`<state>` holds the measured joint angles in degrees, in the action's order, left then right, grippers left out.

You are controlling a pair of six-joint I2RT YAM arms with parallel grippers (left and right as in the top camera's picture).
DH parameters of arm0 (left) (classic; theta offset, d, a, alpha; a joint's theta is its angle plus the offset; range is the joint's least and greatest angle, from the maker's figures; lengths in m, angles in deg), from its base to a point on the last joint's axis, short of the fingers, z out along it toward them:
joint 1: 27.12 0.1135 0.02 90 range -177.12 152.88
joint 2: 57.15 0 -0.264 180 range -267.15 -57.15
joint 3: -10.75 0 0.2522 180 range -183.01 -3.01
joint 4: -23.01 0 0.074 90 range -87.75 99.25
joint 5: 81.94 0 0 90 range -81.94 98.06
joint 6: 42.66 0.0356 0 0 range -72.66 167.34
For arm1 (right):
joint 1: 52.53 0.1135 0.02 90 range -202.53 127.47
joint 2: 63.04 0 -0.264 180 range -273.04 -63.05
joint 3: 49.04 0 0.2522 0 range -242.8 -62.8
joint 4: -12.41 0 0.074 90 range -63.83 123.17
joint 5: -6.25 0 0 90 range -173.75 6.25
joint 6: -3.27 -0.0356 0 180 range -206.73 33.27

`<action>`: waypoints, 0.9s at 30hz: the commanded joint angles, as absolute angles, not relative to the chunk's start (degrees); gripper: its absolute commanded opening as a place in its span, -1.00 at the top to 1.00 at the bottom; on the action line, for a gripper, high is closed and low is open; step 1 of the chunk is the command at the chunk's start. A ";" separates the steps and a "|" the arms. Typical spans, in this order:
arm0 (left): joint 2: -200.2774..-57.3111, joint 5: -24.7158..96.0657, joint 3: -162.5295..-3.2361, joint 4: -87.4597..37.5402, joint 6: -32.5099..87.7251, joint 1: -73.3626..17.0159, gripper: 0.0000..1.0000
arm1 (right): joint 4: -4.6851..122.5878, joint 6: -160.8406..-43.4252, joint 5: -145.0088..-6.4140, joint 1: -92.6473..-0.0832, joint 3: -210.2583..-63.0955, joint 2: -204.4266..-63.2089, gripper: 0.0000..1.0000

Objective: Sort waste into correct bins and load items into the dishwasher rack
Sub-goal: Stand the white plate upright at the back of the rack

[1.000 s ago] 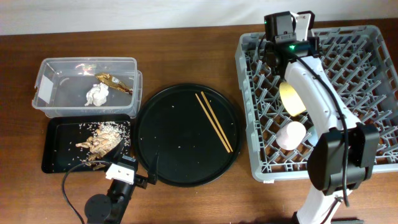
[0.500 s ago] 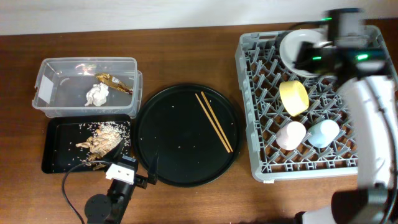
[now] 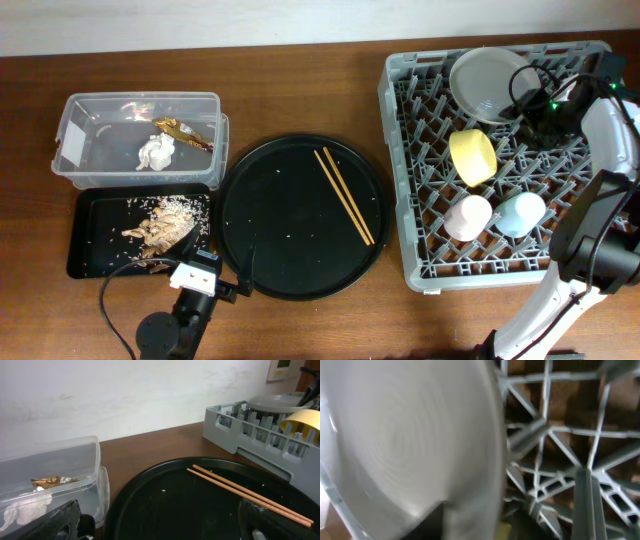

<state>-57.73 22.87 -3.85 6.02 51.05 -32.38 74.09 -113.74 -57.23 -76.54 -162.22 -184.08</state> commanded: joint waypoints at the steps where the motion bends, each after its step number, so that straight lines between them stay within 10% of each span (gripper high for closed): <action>1: -57.49 23.33 -3.52 5.96 51.75 -32.60 -0.98 | 73.02 -114.92 -58.13 -76.63 -162.46 -184.27 0.82; 10: -57.49 23.33 -3.52 5.96 51.75 -32.60 -0.98 | 74.37 -106.40 -69.60 -76.04 -162.52 -162.72 0.92; 13: -57.49 23.33 -3.52 5.96 51.75 -32.60 -0.98 | 74.31 -102.79 -112.09 -64.60 -162.52 -149.94 0.92; 19: -57.49 23.33 -3.52 5.96 51.75 -32.60 -0.98 | 70.22 -92.47 -143.44 -50.29 -162.46 -161.19 0.92; 27: -57.49 23.33 -3.52 5.96 51.75 -32.60 -0.98 | 69.43 -91.40 -144.00 -48.67 -162.46 -175.64 0.89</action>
<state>-57.77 22.87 -3.85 6.02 51.05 -32.38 70.15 -91.47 -141.42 -49.70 -162.33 -173.72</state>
